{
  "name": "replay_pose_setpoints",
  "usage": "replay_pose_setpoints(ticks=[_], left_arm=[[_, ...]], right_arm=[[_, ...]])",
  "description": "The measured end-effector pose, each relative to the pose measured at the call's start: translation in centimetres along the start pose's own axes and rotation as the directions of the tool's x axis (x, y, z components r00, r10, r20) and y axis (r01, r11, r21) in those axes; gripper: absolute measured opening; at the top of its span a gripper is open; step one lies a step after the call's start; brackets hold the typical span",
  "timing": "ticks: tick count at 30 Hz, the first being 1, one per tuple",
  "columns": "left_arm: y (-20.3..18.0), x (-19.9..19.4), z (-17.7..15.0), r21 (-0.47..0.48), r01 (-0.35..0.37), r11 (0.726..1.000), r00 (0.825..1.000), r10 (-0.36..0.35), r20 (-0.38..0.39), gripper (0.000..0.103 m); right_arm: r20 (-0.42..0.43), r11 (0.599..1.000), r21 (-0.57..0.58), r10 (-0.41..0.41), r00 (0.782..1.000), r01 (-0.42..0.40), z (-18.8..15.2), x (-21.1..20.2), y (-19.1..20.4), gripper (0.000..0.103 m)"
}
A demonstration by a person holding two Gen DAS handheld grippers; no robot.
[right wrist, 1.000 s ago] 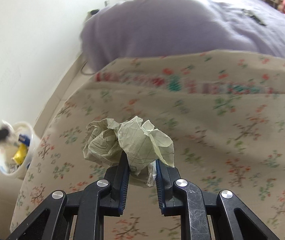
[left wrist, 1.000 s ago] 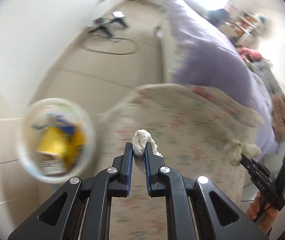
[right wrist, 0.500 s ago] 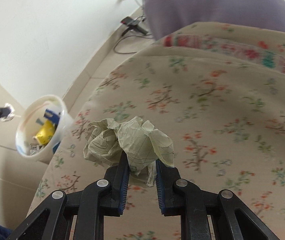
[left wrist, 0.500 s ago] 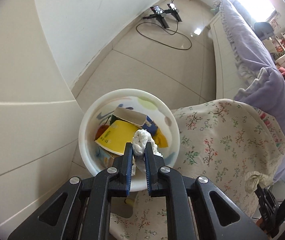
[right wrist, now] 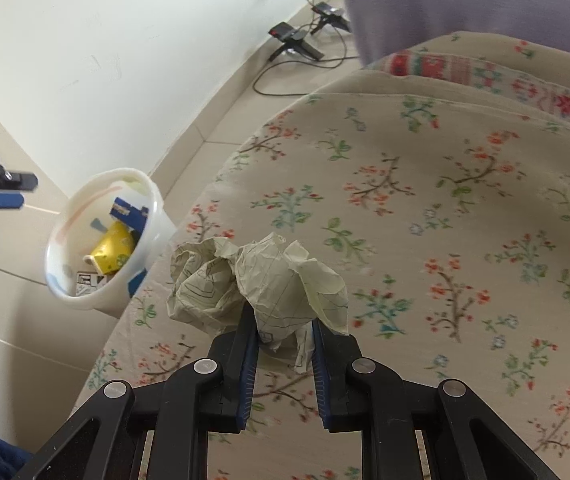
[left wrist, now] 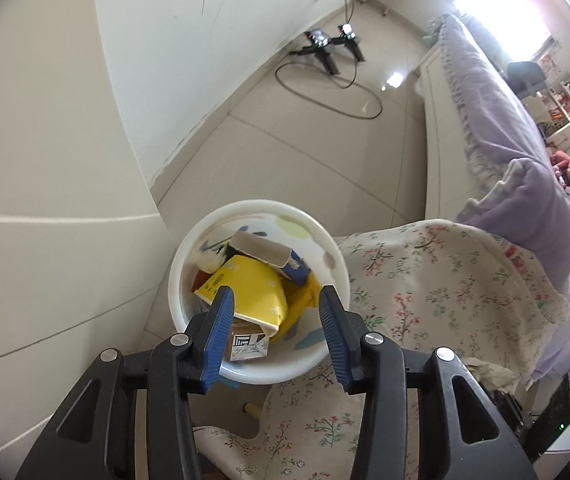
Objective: Collect trash
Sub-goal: 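Carry both tissues to the white bucket and open both tools to drop them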
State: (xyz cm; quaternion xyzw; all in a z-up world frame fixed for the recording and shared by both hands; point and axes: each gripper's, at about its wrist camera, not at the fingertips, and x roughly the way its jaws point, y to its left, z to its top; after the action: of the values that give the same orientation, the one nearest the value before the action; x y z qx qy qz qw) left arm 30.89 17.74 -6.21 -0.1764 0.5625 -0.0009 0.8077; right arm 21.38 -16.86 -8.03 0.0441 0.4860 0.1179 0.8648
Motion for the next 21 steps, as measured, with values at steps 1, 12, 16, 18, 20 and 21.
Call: replay_pose_setpoints(ticks=[1, 12, 16, 18, 20, 21], left_arm=[[0.0, -0.5, -0.2, 0.004, -0.001, 1.000, 1.000, 0.001, 0.007, 0.048], [0.7, -3.5, -1.1, -0.001, 0.022, 1.000, 0.998, -0.022, 0.063, 0.049], [0.9, -4.4, -1.1, 0.000, 0.031, 1.000, 0.996, -0.031, 0.080, 0.049], [1.2, -4.5, -1.0, -0.012, 0.042, 0.999, 0.996, -0.041, 0.079, 0.049], [1.7, -4.8, -0.8, -0.026, 0.051, 0.998, 0.995, -0.049, 0.086, 0.049], [1.8, -4.9, -0.7, -0.030, 0.052, 0.998, 0.995, -0.049, 0.090, 0.049]], right_arm=[[0.000, 1.000, -0.001, 0.007, 1.000, -0.007, 0.1, 0.2, 0.4, 0.021], [-0.020, 0.994, -0.043, 0.098, 0.995, -0.099, 0.7, 3.5, 7.0, 0.021], [-0.008, 0.989, -0.065, 0.136, 0.991, -0.136, 2.1, 5.1, 10.8, 0.022], [-0.022, 0.987, -0.089, 0.135, 0.991, -0.137, 2.9, 6.4, 12.9, 0.022], [-0.031, 0.985, -0.124, 0.116, 0.993, -0.119, 3.7, 7.8, 15.1, 0.022], [-0.033, 0.984, -0.145, 0.101, 0.994, -0.104, 4.1, 8.5, 16.2, 0.023]])
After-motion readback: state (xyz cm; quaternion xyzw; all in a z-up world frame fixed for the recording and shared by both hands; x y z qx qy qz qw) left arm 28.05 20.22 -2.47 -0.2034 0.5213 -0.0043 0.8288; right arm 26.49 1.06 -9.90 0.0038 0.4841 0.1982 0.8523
